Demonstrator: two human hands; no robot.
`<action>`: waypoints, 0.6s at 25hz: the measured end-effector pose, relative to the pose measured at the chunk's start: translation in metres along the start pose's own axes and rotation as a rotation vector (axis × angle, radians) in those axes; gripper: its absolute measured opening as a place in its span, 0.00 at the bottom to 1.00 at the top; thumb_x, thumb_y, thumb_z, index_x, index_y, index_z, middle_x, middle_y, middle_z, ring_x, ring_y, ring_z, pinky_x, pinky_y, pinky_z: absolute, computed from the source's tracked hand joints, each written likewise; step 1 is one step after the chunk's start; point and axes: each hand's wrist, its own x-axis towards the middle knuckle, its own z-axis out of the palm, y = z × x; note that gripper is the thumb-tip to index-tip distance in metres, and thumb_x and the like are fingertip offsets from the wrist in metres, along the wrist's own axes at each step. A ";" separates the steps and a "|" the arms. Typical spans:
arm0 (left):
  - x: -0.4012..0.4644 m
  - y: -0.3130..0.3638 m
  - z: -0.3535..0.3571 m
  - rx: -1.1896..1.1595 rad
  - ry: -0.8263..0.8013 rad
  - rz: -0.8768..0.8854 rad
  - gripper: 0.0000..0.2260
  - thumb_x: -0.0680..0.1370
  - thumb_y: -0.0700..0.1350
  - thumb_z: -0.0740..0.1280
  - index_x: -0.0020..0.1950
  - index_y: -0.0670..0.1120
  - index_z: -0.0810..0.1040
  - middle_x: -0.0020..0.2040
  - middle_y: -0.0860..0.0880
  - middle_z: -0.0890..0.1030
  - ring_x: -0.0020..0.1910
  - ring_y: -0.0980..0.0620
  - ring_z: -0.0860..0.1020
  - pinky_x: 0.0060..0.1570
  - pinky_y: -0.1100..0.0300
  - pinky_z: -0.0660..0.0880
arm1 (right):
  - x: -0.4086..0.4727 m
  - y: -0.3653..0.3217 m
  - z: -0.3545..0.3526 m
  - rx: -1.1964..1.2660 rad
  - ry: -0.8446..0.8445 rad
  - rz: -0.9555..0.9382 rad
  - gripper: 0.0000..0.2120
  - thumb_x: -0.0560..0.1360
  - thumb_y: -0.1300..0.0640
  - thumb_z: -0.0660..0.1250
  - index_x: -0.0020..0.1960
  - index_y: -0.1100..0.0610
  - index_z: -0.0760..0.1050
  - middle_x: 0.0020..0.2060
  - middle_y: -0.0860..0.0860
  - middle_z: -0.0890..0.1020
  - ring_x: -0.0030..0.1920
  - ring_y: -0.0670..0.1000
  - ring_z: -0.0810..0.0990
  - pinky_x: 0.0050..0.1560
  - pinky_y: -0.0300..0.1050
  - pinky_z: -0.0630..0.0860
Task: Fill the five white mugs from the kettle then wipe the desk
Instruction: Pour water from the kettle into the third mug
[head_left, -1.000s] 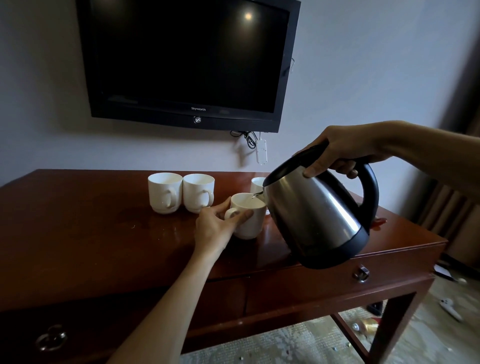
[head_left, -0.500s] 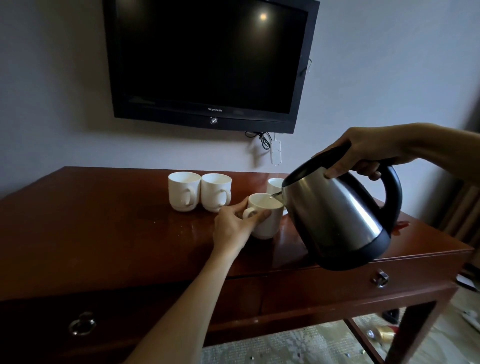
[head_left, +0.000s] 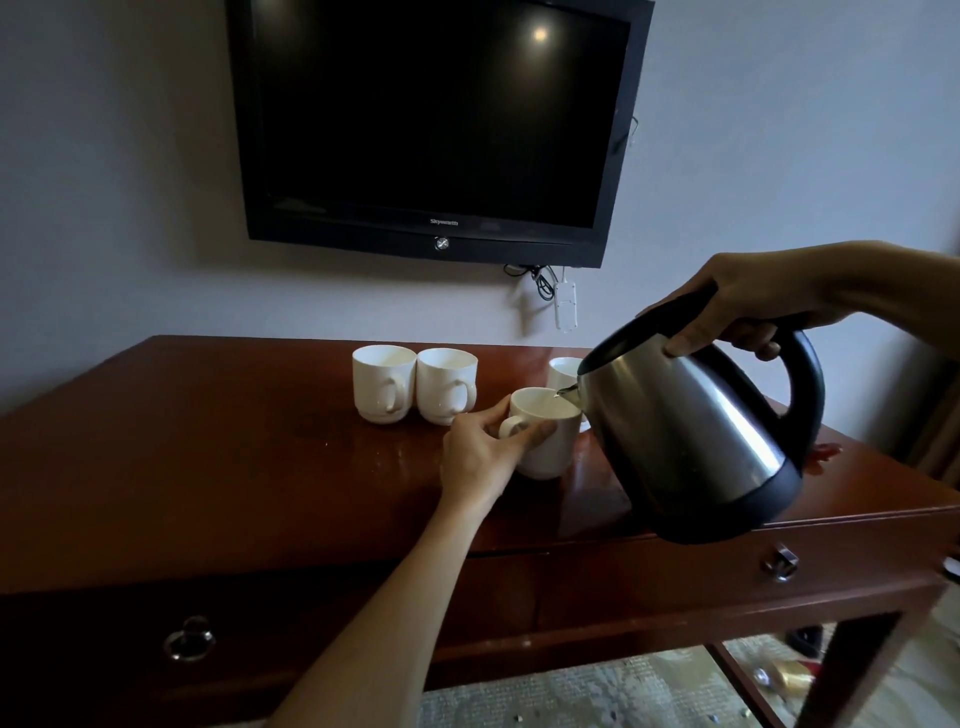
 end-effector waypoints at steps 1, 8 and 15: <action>-0.002 0.001 -0.001 0.008 0.007 0.002 0.44 0.55 0.75 0.76 0.65 0.52 0.83 0.53 0.56 0.87 0.55 0.59 0.84 0.58 0.49 0.82 | 0.002 -0.002 0.000 -0.012 -0.009 0.000 0.30 0.66 0.56 0.79 0.63 0.69 0.78 0.26 0.52 0.57 0.23 0.49 0.57 0.25 0.39 0.65; -0.001 0.002 -0.001 0.009 0.014 0.010 0.49 0.53 0.78 0.74 0.66 0.51 0.83 0.57 0.54 0.87 0.58 0.59 0.83 0.59 0.51 0.81 | 0.009 -0.010 -0.004 -0.069 -0.047 -0.018 0.37 0.63 0.53 0.84 0.65 0.69 0.76 0.24 0.52 0.58 0.24 0.50 0.56 0.26 0.40 0.64; 0.002 -0.002 -0.001 0.028 0.001 0.002 0.43 0.57 0.73 0.77 0.66 0.52 0.83 0.57 0.55 0.87 0.58 0.60 0.82 0.60 0.51 0.81 | 0.006 -0.006 -0.001 -0.048 -0.011 -0.005 0.31 0.66 0.55 0.79 0.64 0.70 0.77 0.25 0.52 0.58 0.24 0.49 0.56 0.26 0.40 0.63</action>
